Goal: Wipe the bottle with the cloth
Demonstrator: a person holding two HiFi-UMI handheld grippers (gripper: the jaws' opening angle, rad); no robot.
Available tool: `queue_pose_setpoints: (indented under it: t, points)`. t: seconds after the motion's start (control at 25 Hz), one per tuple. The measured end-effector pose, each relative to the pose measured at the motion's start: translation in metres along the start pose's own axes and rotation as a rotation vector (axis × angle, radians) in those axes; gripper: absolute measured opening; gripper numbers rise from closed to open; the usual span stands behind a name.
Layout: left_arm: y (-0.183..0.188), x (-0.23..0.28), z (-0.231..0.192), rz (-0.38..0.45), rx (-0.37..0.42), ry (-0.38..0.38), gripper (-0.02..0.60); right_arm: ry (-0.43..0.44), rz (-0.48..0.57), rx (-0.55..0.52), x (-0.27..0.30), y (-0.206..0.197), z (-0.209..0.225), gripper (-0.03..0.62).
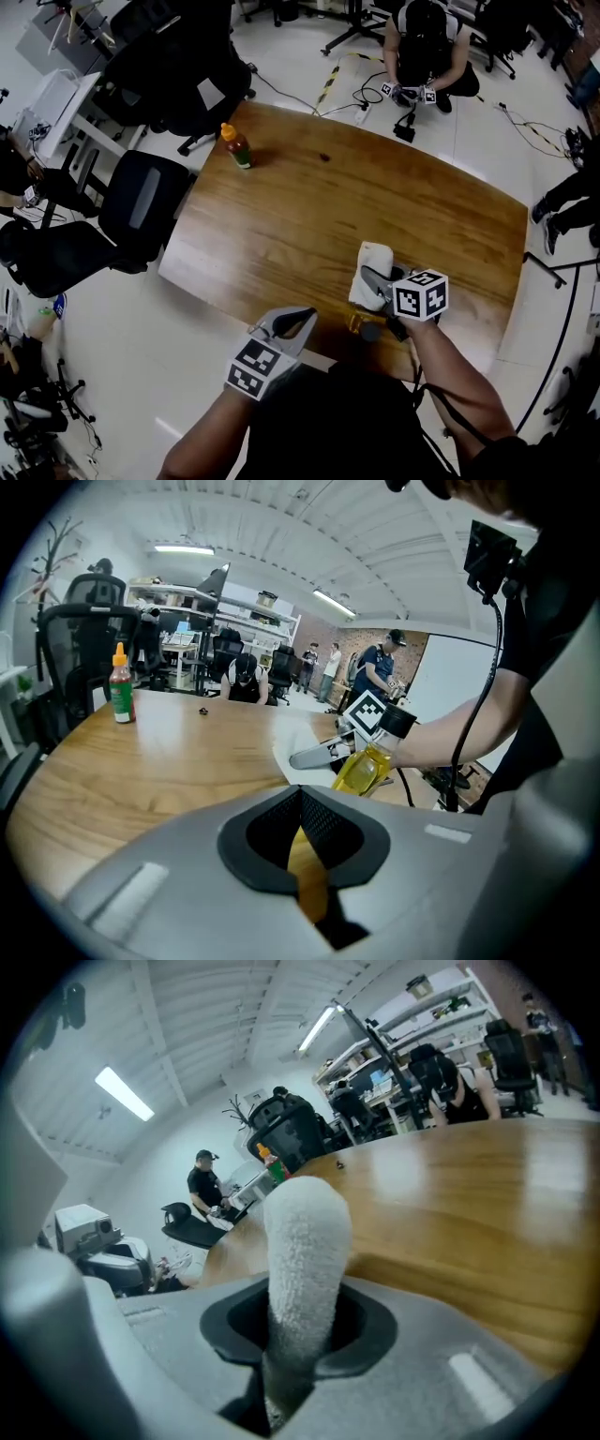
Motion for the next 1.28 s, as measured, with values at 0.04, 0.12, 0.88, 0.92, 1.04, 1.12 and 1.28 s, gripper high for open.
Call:
queue_pose_setpoints:
  t: [0.04,0.12,0.88,0.92,1.04,1.12,1.28]
  points:
    - [0.0,-0.002,0.001,-0.002,-0.001,0.008,0.017,-0.045,0.037,0.013,-0.007,0.002,0.006,0.074]
    - [0.001,-0.008,0.005,-0.001,0.0,0.023,0.017,-0.119,0.135,0.047,-0.026,0.011,0.018,0.074]
    - [0.104,0.011,0.0,0.075,0.525,-0.669,0.121,-0.309,0.307,0.309,-0.136,-0.08,-0.119,0.074]
    - [0.107,0.016,0.008,0.064,0.566,-0.733,0.138,-0.293,0.304,0.316,-0.125,-0.086,-0.134,0.074]
    - [0.106,0.031,0.035,0.028,0.678,-0.87,0.179,-0.219,0.277,0.308,-0.087,-0.097,-0.175,0.074]
    - [0.103,0.04,0.049,0.008,0.705,-0.923,0.184,-0.2,0.28,0.291,-0.06,-0.093,-0.193,0.074]
    - [0.099,0.043,0.064,-0.056,0.683,-0.999,0.196,-0.183,0.355,0.287,-0.019,-0.072,-0.205,0.074]
Point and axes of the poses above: the fingertips, and each gripper's own axes: x forward along the fingers, z to its right, y out of its top, the point moved 6 cm from there along -x, backward along the fingers, and after that the axes turned 3 degrees about -x, right-handed, at the moved point
